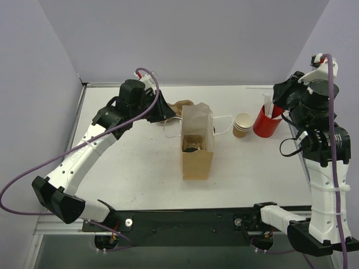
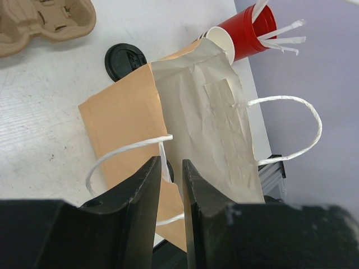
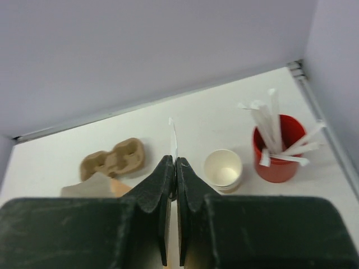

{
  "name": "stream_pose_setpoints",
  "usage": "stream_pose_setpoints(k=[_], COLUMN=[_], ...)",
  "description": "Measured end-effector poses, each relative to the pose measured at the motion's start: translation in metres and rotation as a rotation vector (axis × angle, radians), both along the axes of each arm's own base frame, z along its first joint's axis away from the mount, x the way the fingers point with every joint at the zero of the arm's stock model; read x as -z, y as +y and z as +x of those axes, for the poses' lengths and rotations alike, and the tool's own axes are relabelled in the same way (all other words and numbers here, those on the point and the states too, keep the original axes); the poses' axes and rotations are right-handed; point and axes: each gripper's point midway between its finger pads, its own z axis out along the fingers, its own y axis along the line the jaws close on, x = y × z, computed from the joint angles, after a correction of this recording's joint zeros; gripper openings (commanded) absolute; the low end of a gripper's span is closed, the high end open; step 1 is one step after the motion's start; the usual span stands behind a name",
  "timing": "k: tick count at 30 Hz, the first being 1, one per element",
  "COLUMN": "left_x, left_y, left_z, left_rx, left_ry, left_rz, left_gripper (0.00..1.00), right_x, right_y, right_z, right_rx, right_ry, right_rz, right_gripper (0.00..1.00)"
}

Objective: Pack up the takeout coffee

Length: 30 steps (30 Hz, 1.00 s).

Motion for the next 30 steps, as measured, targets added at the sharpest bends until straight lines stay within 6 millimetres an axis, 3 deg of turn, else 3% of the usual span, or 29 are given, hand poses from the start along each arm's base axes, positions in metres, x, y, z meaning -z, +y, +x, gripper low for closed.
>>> stream_pose_setpoints(k=[8, 14, 23, 30], left_x=[-0.003, -0.006, -0.006, -0.006], left_y=[0.007, 0.009, 0.012, 0.012], left_z=[0.002, 0.002, 0.005, 0.005], left_rx=[-0.018, -0.023, -0.036, -0.037], left_ry=[-0.007, -0.015, -0.016, -0.016], left_rz=[-0.003, -0.008, -0.005, -0.005], left_gripper=[0.32, 0.32, 0.32, 0.32], right_x=[-0.026, -0.026, 0.025, 0.047], right_y=[0.075, 0.129, 0.159, 0.172], right_z=[-0.016, -0.021, -0.028, -0.039], right_rx=[-0.356, -0.577, -0.632, -0.644], right_ry=[-0.085, -0.002, 0.254, 0.356], right_rz=[0.185, 0.24, 0.143, 0.007], right_gripper=[0.0, 0.0, 0.0, 0.0])
